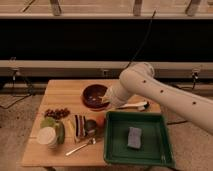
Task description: Stack bowls into tray
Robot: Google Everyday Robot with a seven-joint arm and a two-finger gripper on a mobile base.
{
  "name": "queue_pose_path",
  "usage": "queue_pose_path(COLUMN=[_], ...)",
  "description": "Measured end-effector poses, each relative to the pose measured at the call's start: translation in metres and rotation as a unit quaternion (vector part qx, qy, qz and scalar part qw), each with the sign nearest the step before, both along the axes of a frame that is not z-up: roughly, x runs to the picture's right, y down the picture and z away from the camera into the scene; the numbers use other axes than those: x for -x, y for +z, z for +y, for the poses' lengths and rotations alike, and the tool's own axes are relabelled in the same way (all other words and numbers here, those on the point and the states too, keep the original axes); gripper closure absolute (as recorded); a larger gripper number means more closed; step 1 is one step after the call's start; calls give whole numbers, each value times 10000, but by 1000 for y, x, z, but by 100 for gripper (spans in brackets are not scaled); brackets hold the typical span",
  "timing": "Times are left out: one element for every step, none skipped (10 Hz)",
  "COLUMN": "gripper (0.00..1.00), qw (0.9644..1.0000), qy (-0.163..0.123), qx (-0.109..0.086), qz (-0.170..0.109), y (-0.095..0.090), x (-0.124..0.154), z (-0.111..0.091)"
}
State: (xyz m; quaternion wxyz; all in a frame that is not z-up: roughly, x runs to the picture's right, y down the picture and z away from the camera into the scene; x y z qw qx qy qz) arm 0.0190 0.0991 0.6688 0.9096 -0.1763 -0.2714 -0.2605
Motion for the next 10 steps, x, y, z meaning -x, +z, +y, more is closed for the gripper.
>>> queue_pose_path(gripper=[100, 100, 100, 100, 100, 100, 100, 100, 100, 100], qw=[9998, 9995, 9985, 9972, 9962, 9946, 9933, 9916, 9903, 9894], qy=[85, 160, 308, 451, 556, 724, 830, 965, 1068, 1141], qx=[53, 88, 141, 162, 164, 151, 105, 65, 29, 12], qz=[146, 258, 435, 568, 643, 732, 799, 865, 891, 894], y=[-11, -18, -28, -34, -35, -34, -28, -22, -13, -2], x=[-8, -14, -25, -35, -41, -52, -62, -72, -78, -82], z=[13, 25, 42, 55, 64, 79, 87, 95, 103, 111])
